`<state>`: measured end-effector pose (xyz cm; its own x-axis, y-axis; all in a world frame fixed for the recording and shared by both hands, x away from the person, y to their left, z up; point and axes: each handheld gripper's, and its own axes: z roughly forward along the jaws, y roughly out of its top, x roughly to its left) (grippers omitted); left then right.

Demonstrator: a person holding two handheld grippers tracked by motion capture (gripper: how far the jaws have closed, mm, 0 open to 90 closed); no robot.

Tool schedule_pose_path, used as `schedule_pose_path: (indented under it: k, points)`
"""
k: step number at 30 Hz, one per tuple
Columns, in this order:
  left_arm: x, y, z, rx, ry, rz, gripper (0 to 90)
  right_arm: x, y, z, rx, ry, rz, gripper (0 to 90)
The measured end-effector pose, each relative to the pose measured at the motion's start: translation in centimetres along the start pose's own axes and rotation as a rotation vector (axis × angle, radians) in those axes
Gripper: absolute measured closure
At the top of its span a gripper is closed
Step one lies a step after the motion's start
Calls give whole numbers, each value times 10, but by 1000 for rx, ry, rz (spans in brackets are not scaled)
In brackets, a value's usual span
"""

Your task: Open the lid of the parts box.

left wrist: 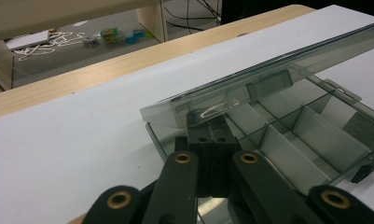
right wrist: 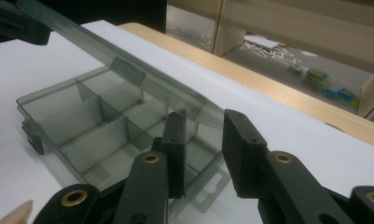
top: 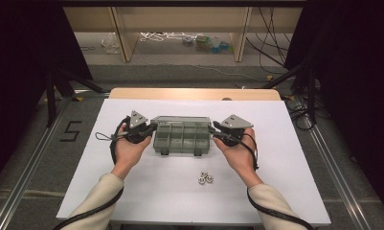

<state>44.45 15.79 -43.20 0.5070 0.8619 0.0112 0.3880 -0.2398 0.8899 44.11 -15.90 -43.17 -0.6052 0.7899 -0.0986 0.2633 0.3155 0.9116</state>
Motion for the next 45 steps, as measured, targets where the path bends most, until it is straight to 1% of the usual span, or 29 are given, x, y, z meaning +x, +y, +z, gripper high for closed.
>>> schedule_pose_path:
  k: [1, 6, 8, 10, 11, 12, 13, 14, 15, 16, 18, 20, 21, 22, 24, 27, 29, 31, 32, 33, 35, 36, 37, 38, 39, 42, 43, 44, 45]
  points:
    - [0, 0, 0, 0, -2, -4, 900, 1, 1, 1, -15, -11, 2, 706]
    - [-1, -2, -1, 4, 11, 18, 900, 4, 2, 3, -26, -39, -9, 755]
    - [-1, -3, -4, 9, 12, 37, 900, 6, 3, 4, -27, -51, -12, 765]
    - [-1, -3, -11, 12, 23, 75, 900, 7, 4, 4, -31, -66, -10, 775]
    - [0, -3, -14, 2, 43, 86, 900, 6, 5, 5, -35, -74, -9, 782]
    - [2, -3, -16, -2, 46, 78, 900, 6, 5, 5, -33, -74, -4, 784]
    - [3, -3, -17, -14, 57, 72, 889, 6, 6, 5, -35, -79, -3, 787]
    - [4, -2, -17, -28, 73, 74, 842, 7, 6, 6, -33, -83, 7, 788]
    - [4, -2, -16, -48, 83, 77, 780, 6, 7, 6, -28, -84, 3, 790]
    - [4, -1, -14, -57, 85, 82, 740, 7, 8, 6, -23, -83, 9, 789]
    - [4, -1, -10, -70, 91, 93, 714, 7, 9, 7, -35, -96, 6, 790]
    - [2, 0, -6, -72, 104, 107, 707, 7, 9, 8, -31, -91, 19, 793]
    - [2, 0, -3, -80, 107, 107, 707, 6, 10, 8, -38, -99, 10, 793]
    - [2, 1, -2, -84, 113, 107, 707, 7, 11, 8, -30, -94, 17, 794]
    - [2, 3, 0, -98, 138, 110, 712, 7, 11, 9, -35, -108, 16, 796]
    - [2, 7, 4, -106, 135, 91, 737, 7, 13, 10, -36, -109, 21, 801]
    - [1, 9, 6, -110, 149, 89, 753, 7, 14, 10, -34, -115, 25, 808]
    - [0, 10, 7, -115, 166, 75, 775, 6, 16, 11, -38, -125, 28, 817]
    - [1, 10, 7, -113, 171, 69, 807, 6, 17, 11, -43, -132, 29, 821]
    - [1, 11, 8, -118, 174, 61, 810, 6, 18, 11, -33, -129, 35, 822]
    - [2, 12, 10, -120, 184, 64, 823, 4, 21, 13, -46, -145, 33, 828]
    - [2, 12, 11, -122, 186, 66, 829, 5, 22, 14, -40, -146, 43, 831]
    - [3, 13, 11, -121, 190, 63, 838, 3, 24, 14, -43, -153, 39, 833]
    - [4, 14, 12, -123, 192, 56, 850, 3, 25, 16, -38, -146, 60, 836]
    - [5, 14, 12, -123, 191, 48, 860, 2, 26, 16, -43, -158, 48, 839]
    - [7, 17, 14, -124, 188, 46, 859, 1, 29, 18, -36, -175, 54, 844]
    - [8, 18, 15, -125, 186, 45, 859, 1, 30, 19, -32, -173, 68, 845]
    - [9, 20, 16, -126, 183, 45, 859, 0, 31, 20, -42, -185, 62, 846]
    - [10, 20, 17, -127, 180, 43, 859, -1, 31, 21, -46, -182, 63, 847]
